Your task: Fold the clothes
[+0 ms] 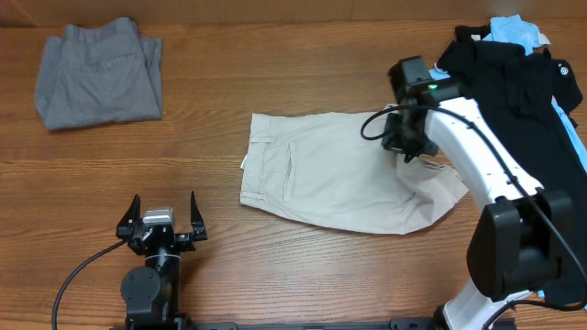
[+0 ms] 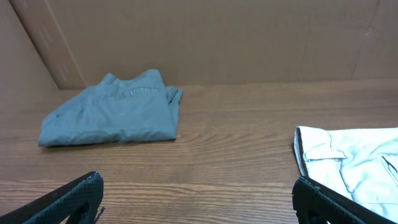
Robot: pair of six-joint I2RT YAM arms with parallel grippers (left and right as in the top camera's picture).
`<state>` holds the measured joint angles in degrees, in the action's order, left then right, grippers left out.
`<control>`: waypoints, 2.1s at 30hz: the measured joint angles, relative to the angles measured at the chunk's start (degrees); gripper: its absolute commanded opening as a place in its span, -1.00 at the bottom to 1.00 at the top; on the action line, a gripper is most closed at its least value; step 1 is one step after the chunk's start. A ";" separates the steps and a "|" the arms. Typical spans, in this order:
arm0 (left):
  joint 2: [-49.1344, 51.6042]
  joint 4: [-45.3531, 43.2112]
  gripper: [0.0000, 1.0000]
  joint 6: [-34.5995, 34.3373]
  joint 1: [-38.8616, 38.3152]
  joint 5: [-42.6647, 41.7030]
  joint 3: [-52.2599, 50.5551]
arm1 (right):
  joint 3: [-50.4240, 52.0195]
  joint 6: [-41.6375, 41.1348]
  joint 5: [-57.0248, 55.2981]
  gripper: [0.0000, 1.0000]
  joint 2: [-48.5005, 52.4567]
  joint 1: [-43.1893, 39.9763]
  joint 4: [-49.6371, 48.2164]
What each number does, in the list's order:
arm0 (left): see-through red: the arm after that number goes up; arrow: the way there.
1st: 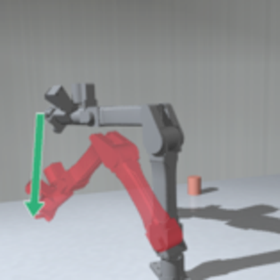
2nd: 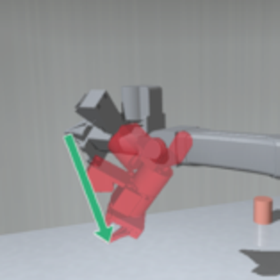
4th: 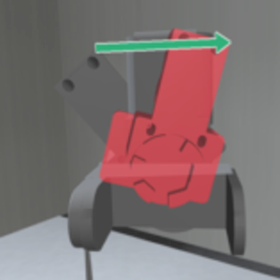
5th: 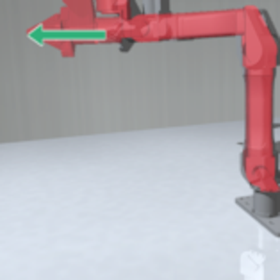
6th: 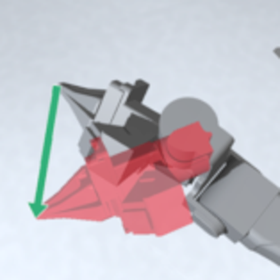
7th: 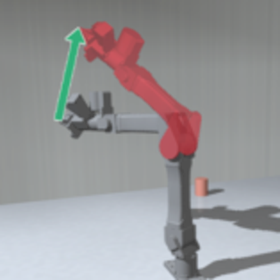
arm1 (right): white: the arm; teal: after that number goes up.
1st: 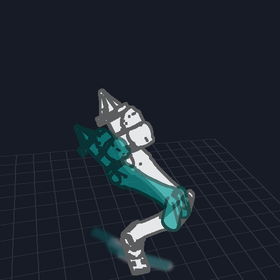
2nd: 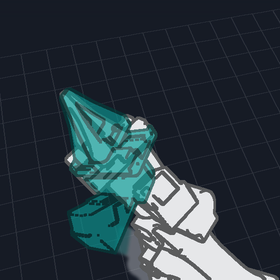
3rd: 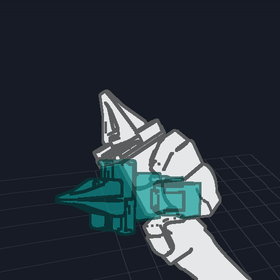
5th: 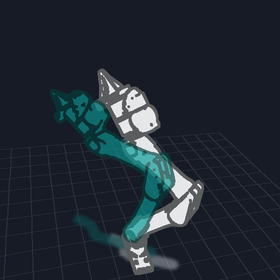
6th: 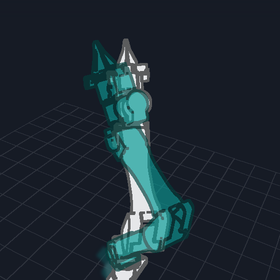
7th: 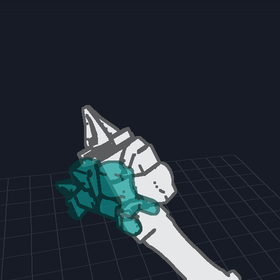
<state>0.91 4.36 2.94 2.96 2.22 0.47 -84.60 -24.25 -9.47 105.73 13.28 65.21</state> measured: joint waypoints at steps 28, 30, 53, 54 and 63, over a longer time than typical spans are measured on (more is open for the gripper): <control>0.00 0.00 1.00 0.00 0.00 0.00 0.00 | -0.57 -1.90 -7.04 1.00 0.00 -18.32 5.55; 0.00 0.00 1.00 0.00 0.00 0.00 0.00 | -1.86 -2.51 -7.08 1.00 0.00 -19.50 7.58; 0.00 0.00 1.00 0.00 0.00 0.00 0.00 | 15.41 11.80 17.49 0.04 -1.01 -24.68 -7.85; 0.00 -0.02 0.99 0.00 0.00 0.00 0.00 | 16.52 11.74 17.59 0.03 -1.01 -25.77 -8.83; 0.00 -0.02 1.00 0.00 0.00 0.02 0.00 | 18.86 5.25 14.25 0.82 -1.05 -35.50 -3.63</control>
<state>0.91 4.34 2.94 2.96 2.24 0.47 -65.73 -19.00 4.78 104.68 -22.22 61.58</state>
